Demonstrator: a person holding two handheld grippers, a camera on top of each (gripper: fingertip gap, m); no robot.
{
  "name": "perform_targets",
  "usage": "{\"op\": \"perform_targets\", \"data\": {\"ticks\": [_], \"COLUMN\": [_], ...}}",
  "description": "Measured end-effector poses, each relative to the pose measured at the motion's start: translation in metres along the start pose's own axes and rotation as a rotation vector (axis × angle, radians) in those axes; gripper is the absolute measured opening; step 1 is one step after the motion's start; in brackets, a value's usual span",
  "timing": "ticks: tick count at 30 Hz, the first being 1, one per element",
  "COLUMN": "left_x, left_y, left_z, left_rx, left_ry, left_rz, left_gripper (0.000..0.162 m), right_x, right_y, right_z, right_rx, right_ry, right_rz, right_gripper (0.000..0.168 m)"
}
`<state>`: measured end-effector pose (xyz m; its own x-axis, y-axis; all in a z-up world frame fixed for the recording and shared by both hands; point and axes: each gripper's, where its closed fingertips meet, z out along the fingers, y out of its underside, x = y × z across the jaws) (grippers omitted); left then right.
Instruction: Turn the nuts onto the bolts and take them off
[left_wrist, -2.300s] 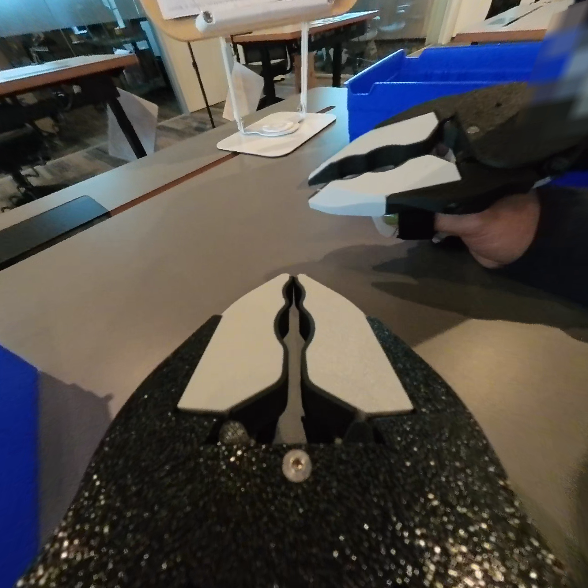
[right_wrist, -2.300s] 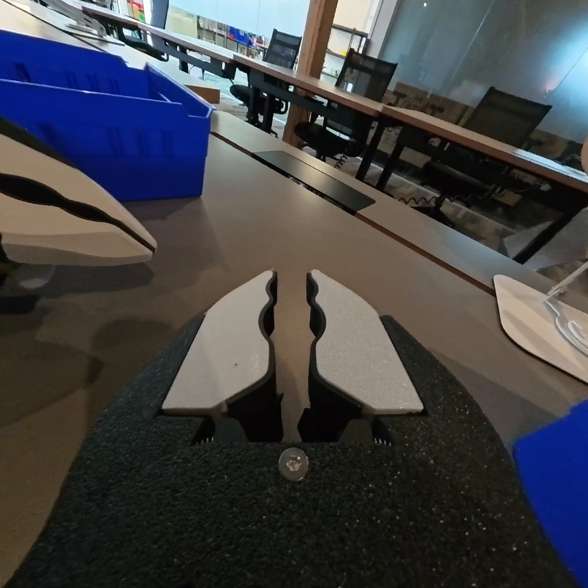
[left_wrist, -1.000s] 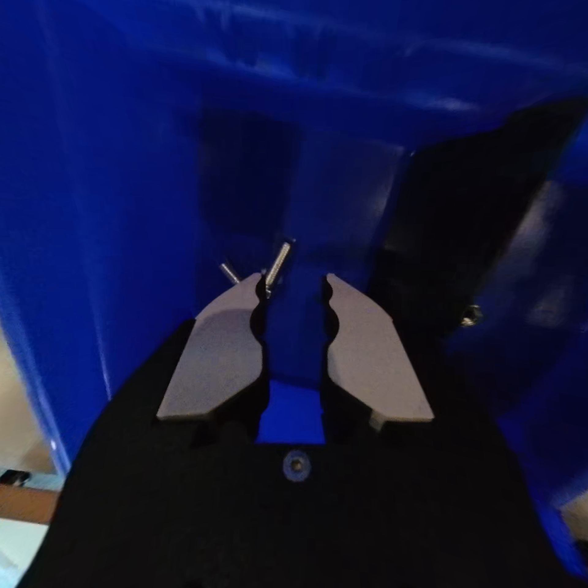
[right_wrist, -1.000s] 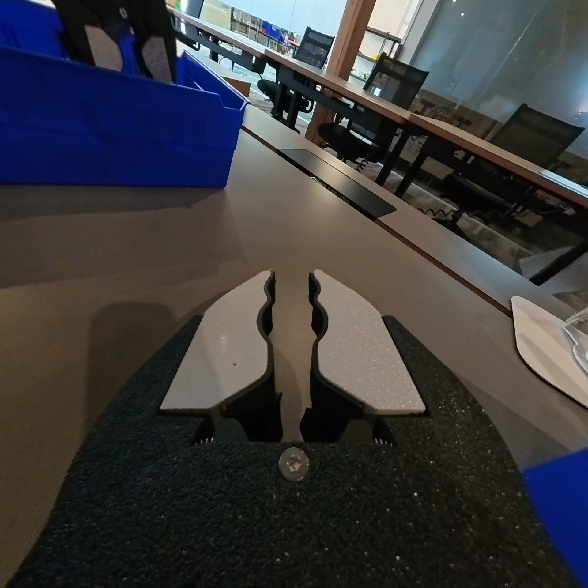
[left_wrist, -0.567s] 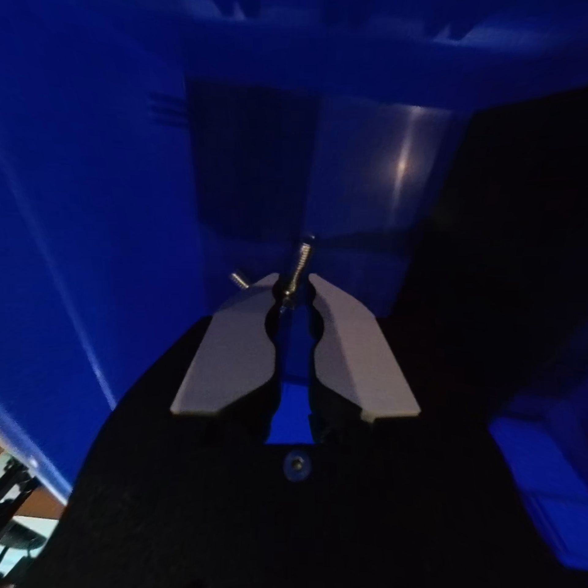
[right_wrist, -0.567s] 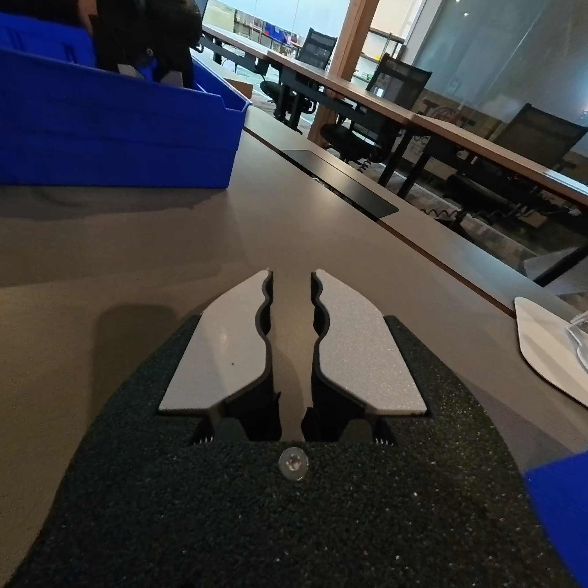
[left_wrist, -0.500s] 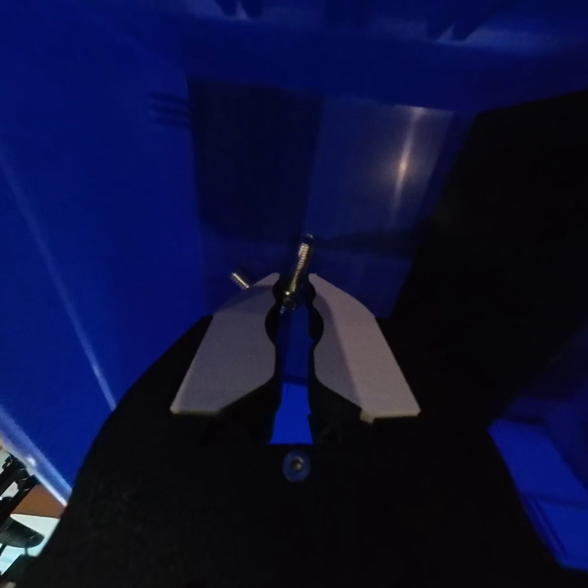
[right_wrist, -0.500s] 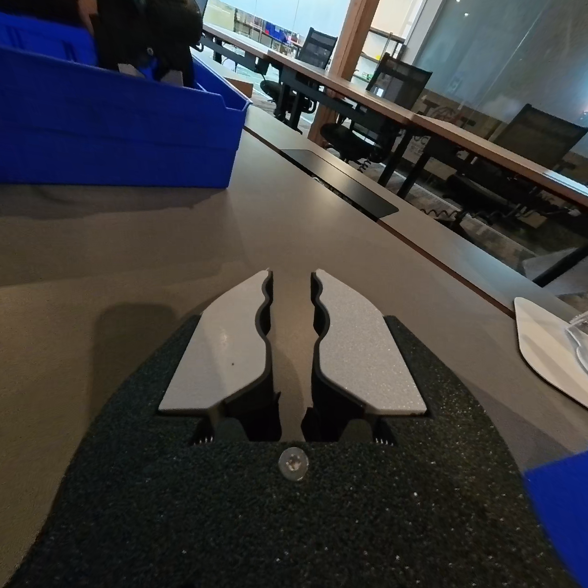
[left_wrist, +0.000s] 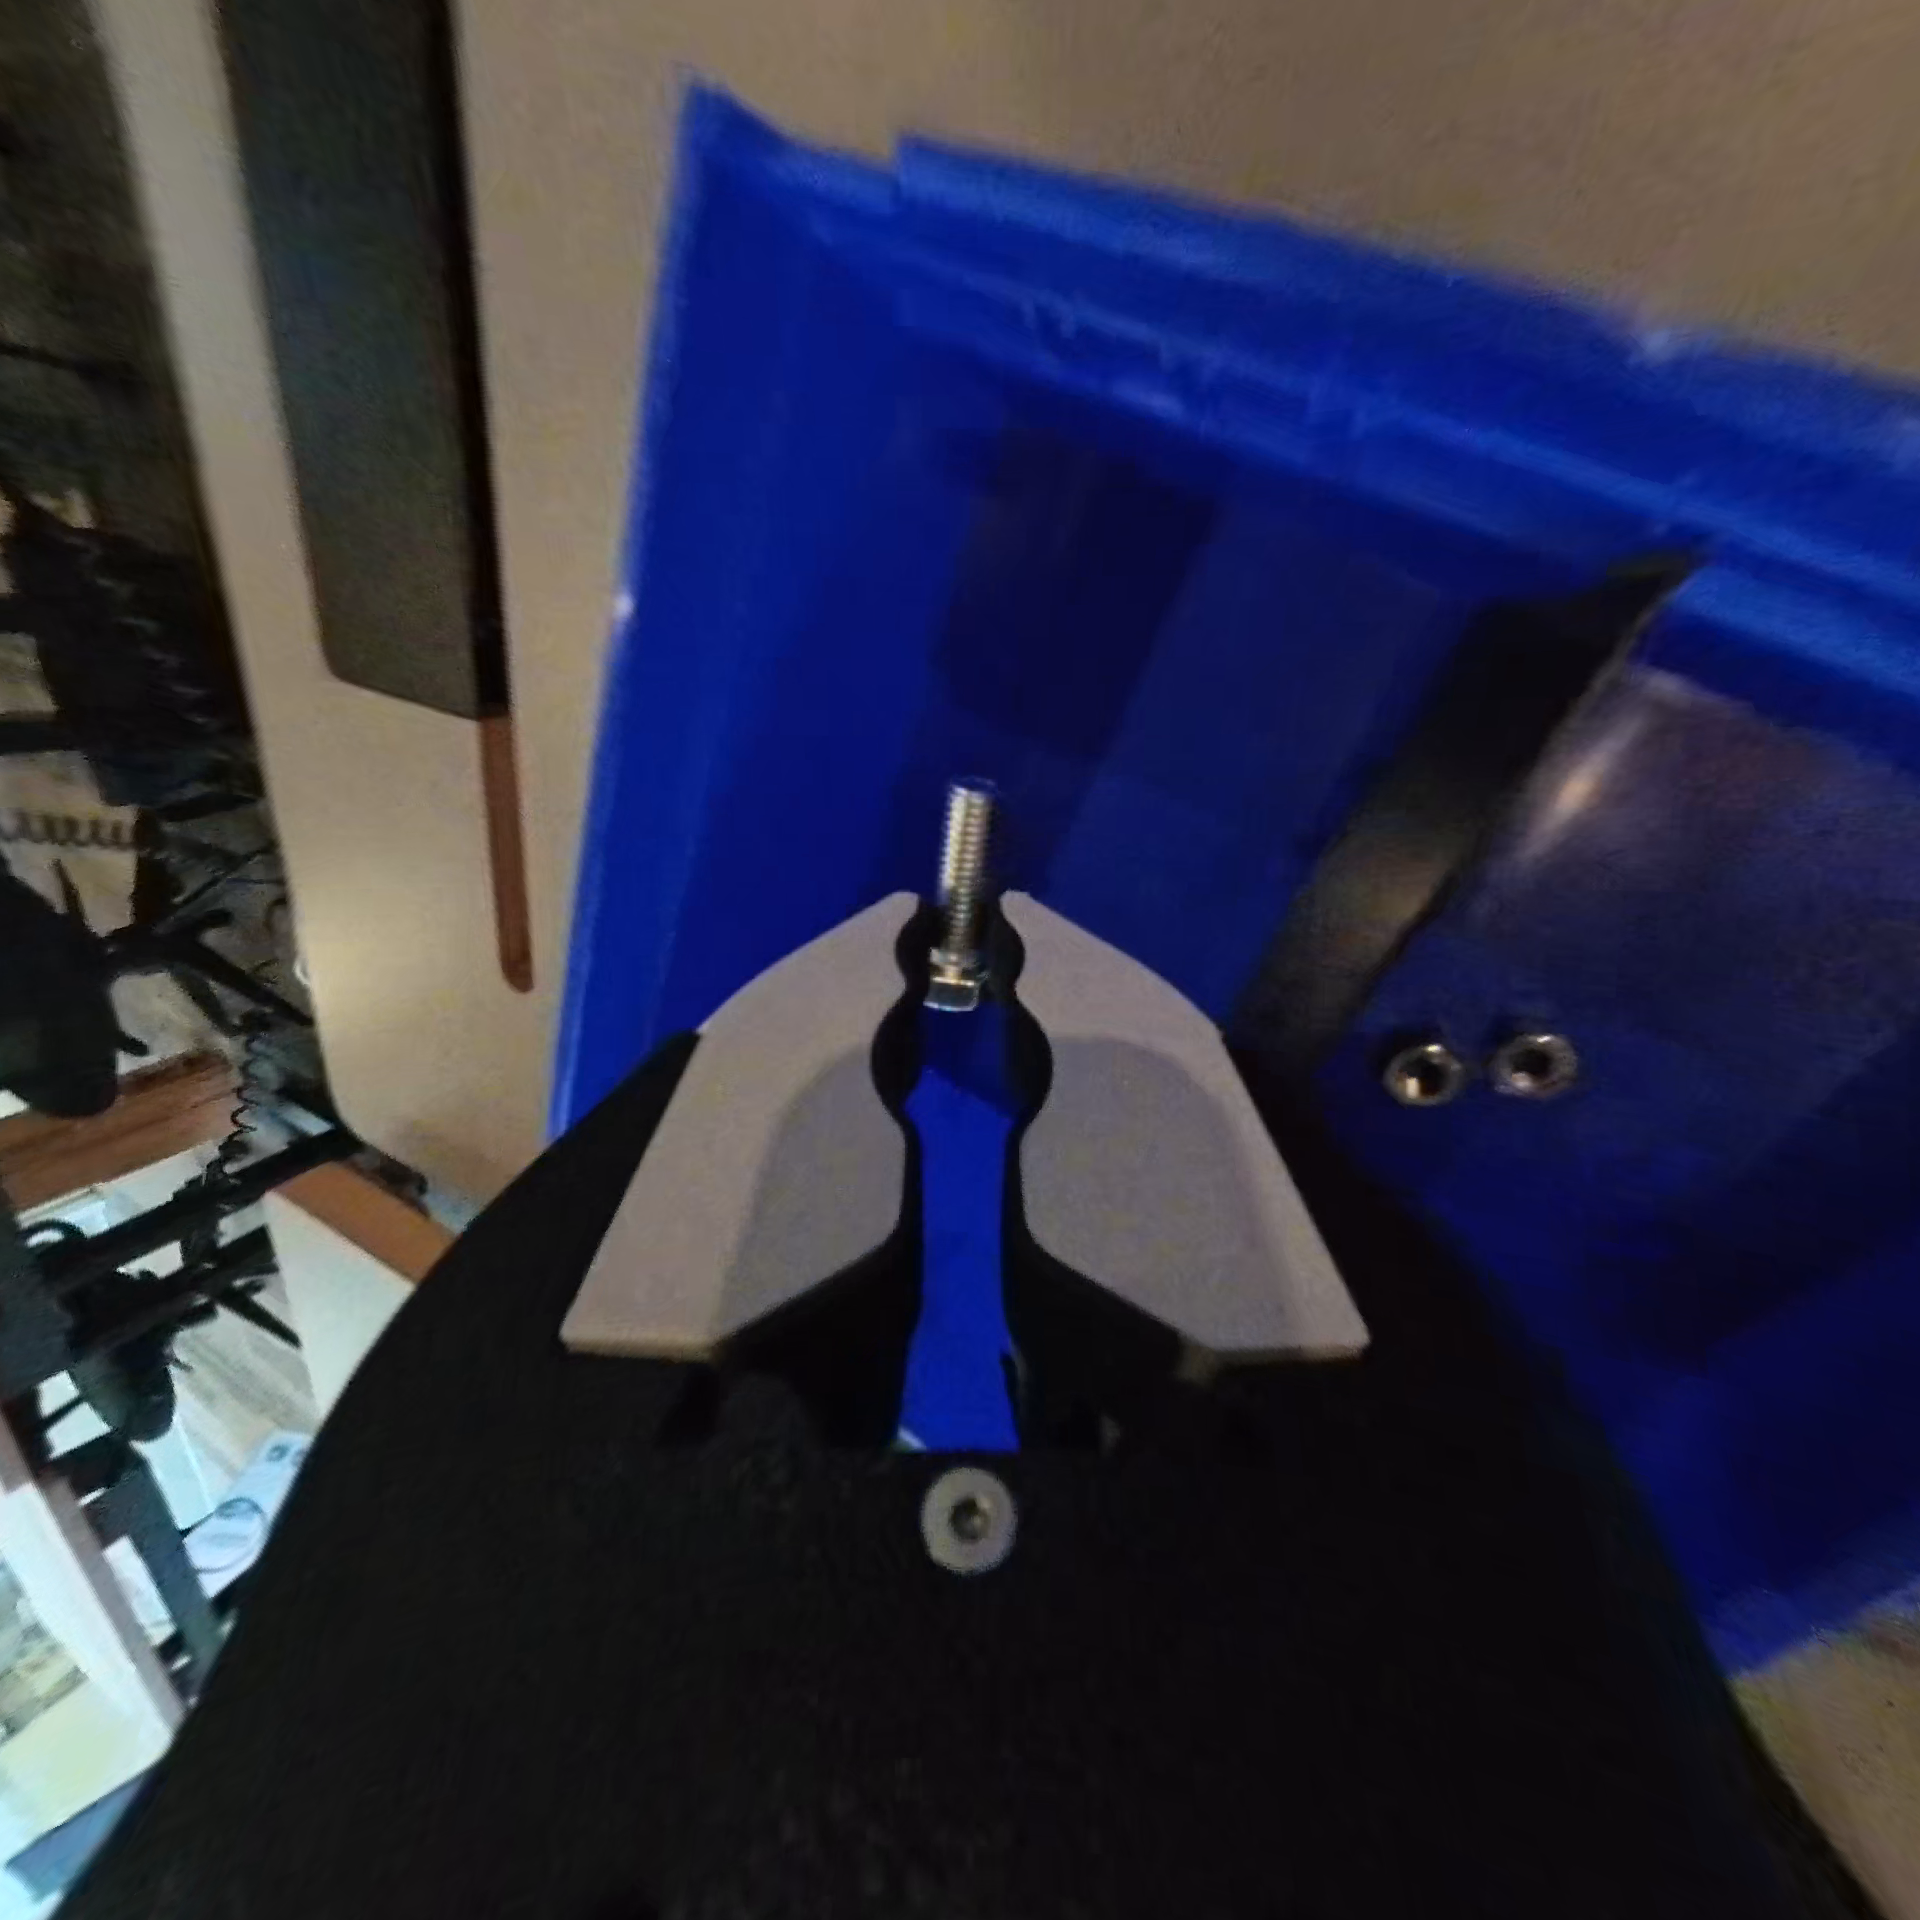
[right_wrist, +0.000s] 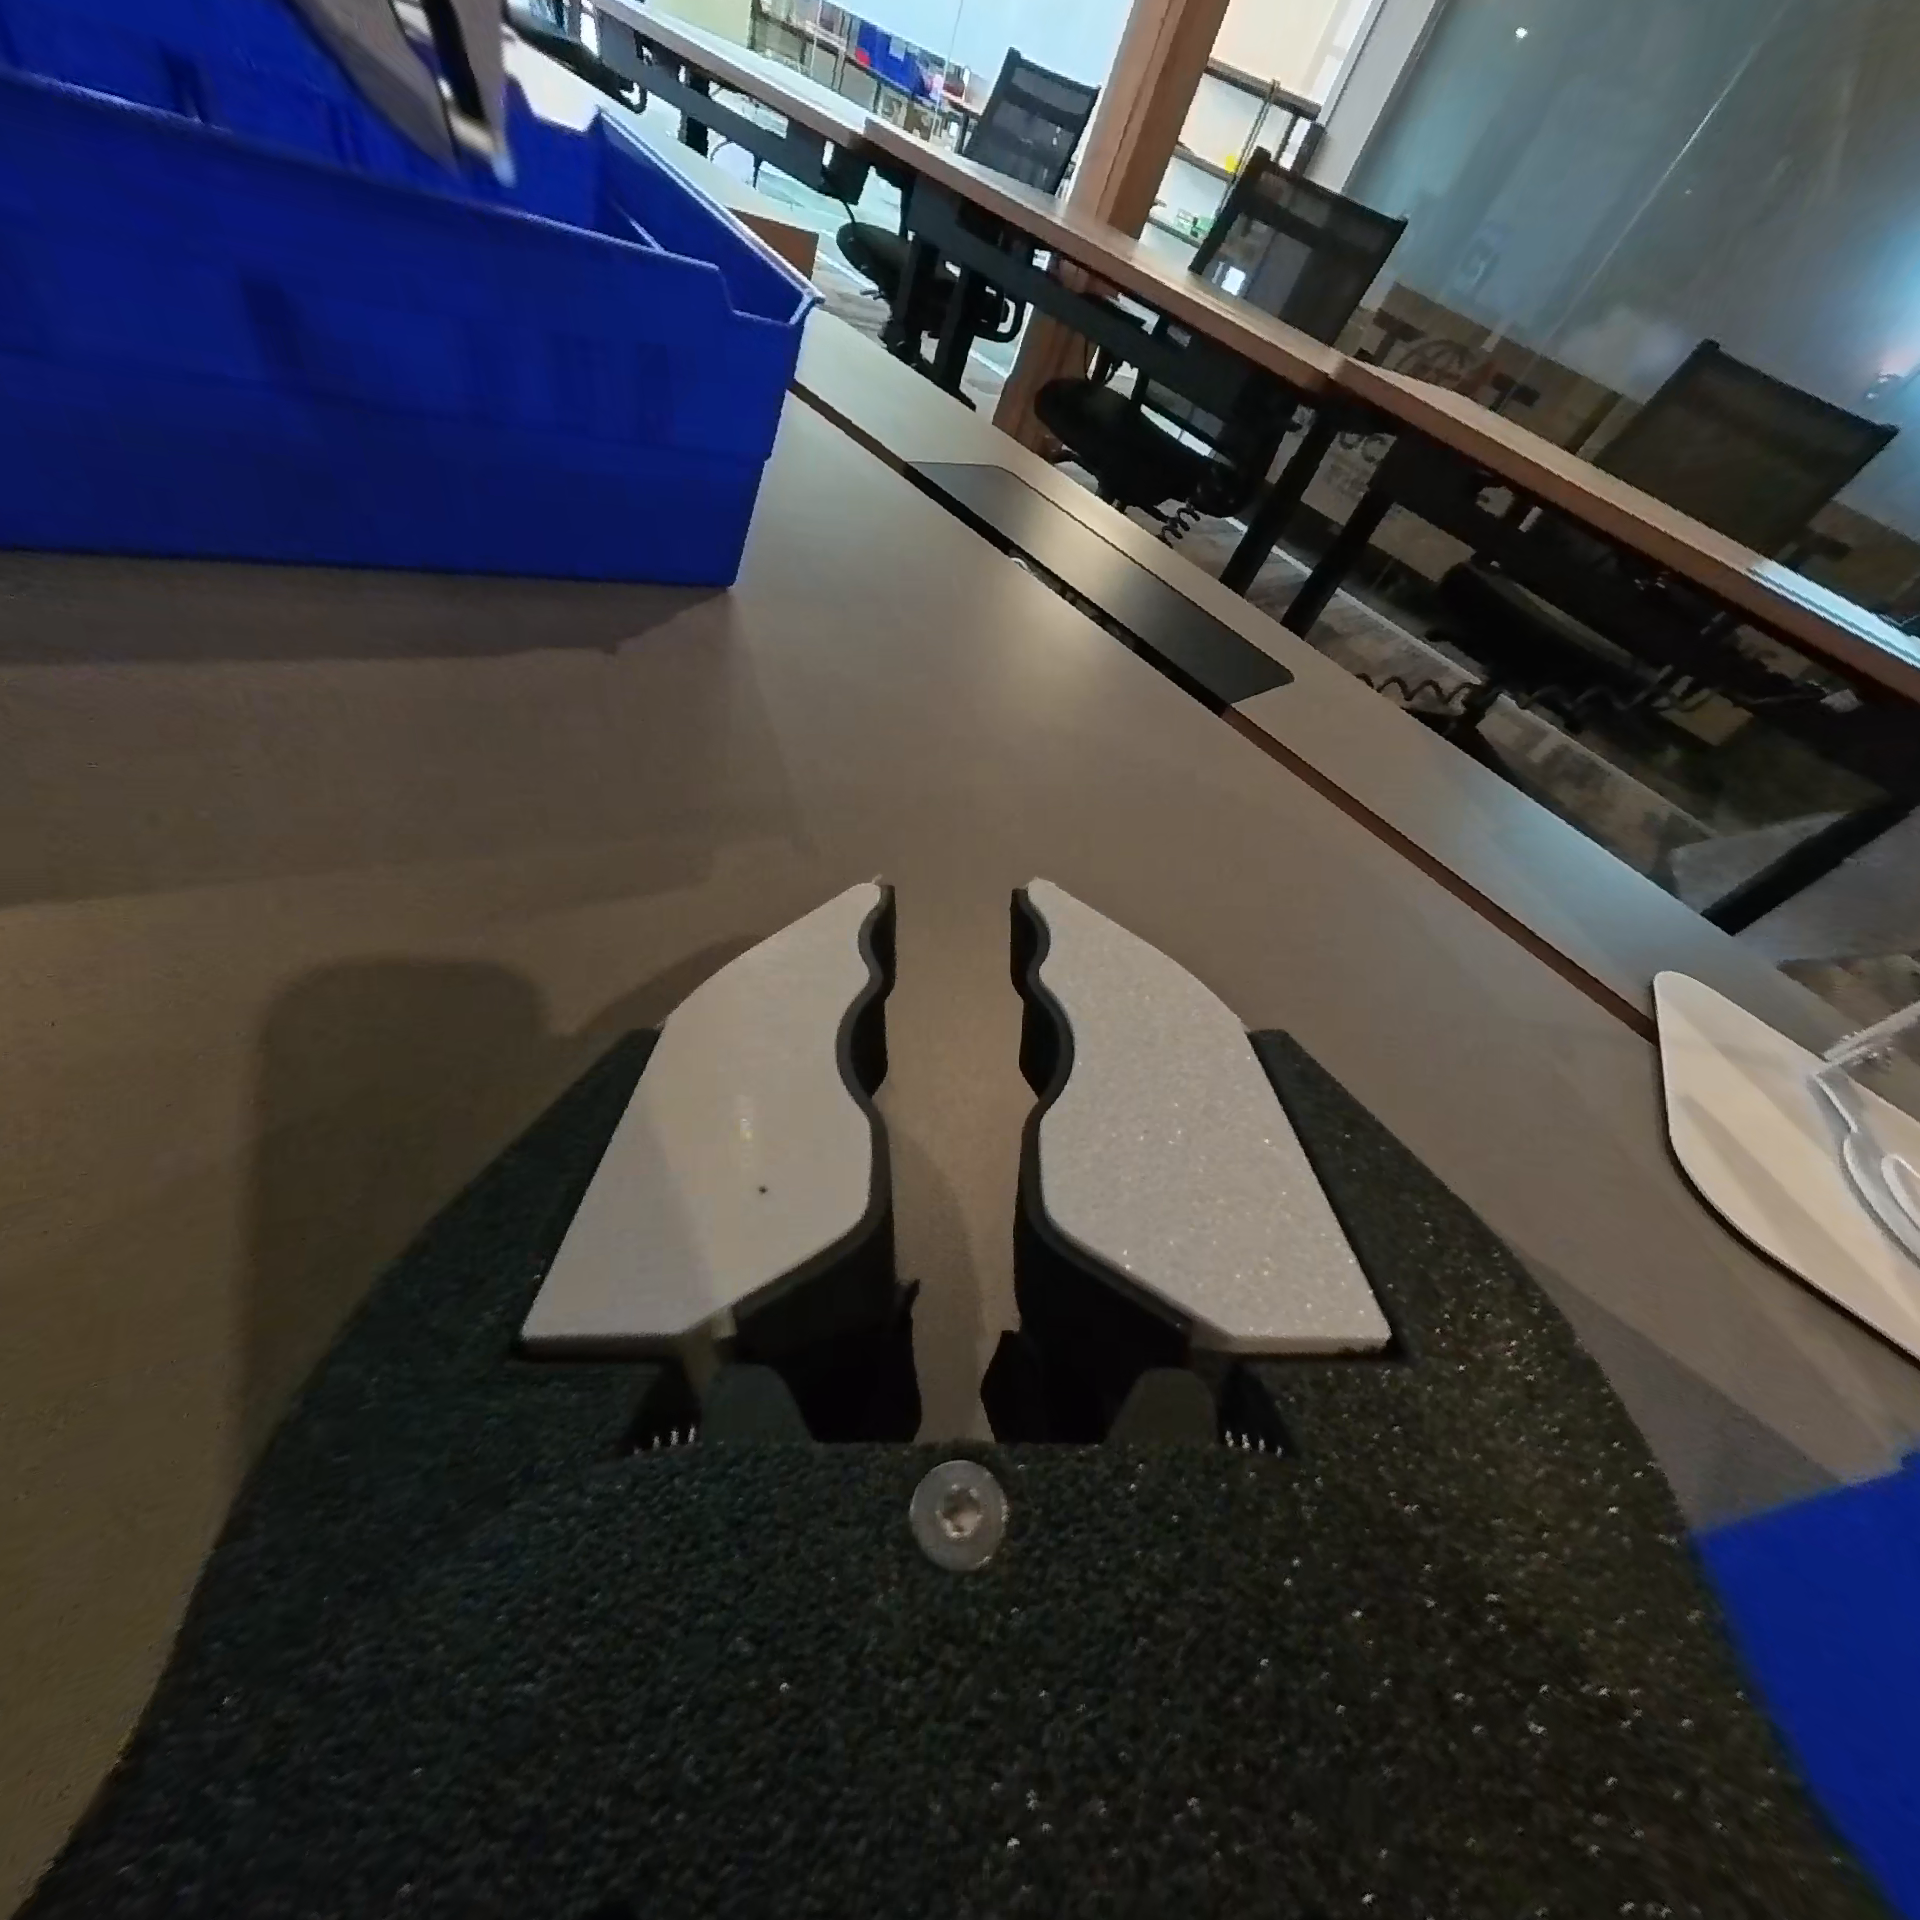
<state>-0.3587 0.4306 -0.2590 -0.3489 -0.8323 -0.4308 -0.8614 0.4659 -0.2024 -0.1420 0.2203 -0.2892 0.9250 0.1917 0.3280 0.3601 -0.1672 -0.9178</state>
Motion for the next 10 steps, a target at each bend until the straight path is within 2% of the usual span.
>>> {"op": "perform_targets", "data": {"ticks": [4,7,10], "left_x": [0.008,0.022,0.056], "left_y": [-0.026,-0.042,-0.081], "left_z": [-0.040,-0.063,-0.077], "left_rx": [0.072,0.051,0.151], "left_ry": [-0.079,-0.118,-0.073], "left_rz": [-0.100,-0.253,-0.367], "left_gripper": [0.010,0.010,0.010], "right_x": [-0.001,-0.001,-0.001], "right_y": [0.001,0.000,-0.002], "right_z": [0.001,0.001,-0.001], "right_rx": [-0.005,-0.001,0.016], "right_ry": [0.000,-0.001,0.002], "right_rz": [-0.009,-0.017,-0.018], "right_gripper": [0.020,0.020,0.020]}}
